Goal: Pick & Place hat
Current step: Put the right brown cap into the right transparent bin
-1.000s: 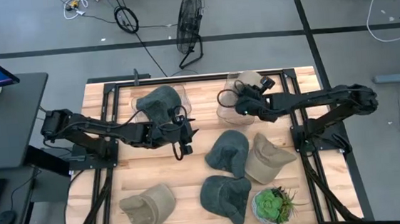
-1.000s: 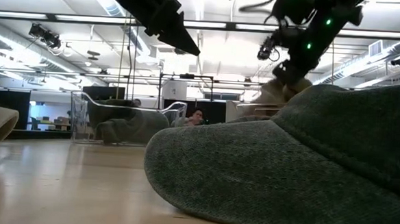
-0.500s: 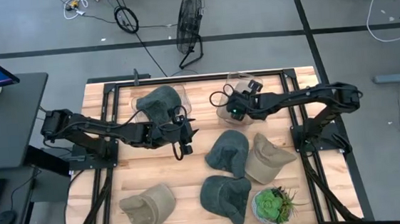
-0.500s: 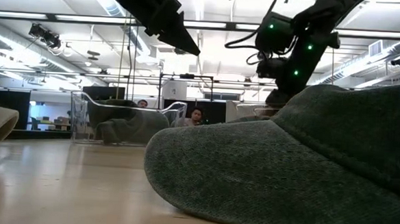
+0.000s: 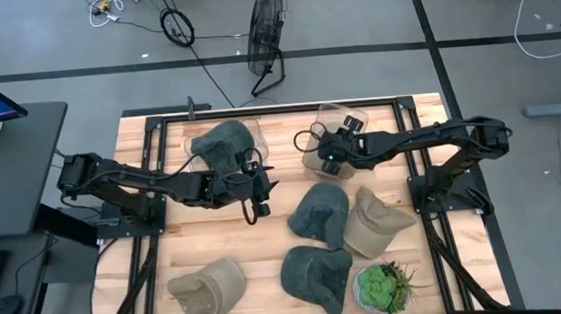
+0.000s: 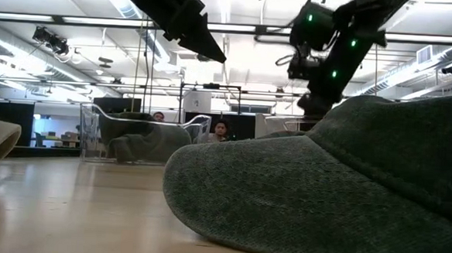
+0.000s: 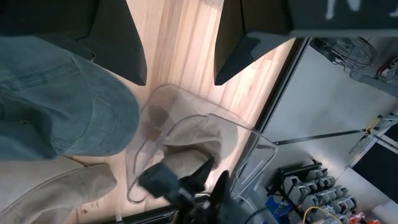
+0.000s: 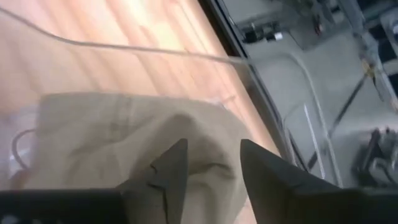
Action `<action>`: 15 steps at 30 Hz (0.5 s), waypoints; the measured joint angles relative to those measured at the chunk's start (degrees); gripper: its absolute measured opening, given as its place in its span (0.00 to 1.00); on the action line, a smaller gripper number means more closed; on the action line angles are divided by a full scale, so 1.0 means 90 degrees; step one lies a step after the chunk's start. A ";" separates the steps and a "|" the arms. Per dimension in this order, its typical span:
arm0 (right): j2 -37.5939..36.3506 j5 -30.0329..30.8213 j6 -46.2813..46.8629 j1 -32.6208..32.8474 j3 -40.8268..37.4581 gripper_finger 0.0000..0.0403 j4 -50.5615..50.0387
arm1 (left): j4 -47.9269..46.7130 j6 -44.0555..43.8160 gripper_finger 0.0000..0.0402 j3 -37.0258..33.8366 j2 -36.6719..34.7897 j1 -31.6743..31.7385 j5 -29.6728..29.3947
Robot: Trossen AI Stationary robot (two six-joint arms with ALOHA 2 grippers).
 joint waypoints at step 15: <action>-0.0263 -0.1436 0.1747 0.1639 0.2358 0.38 -0.4551 | -0.0005 -0.0053 0.48 -0.0002 0.0000 0.0000 0.0002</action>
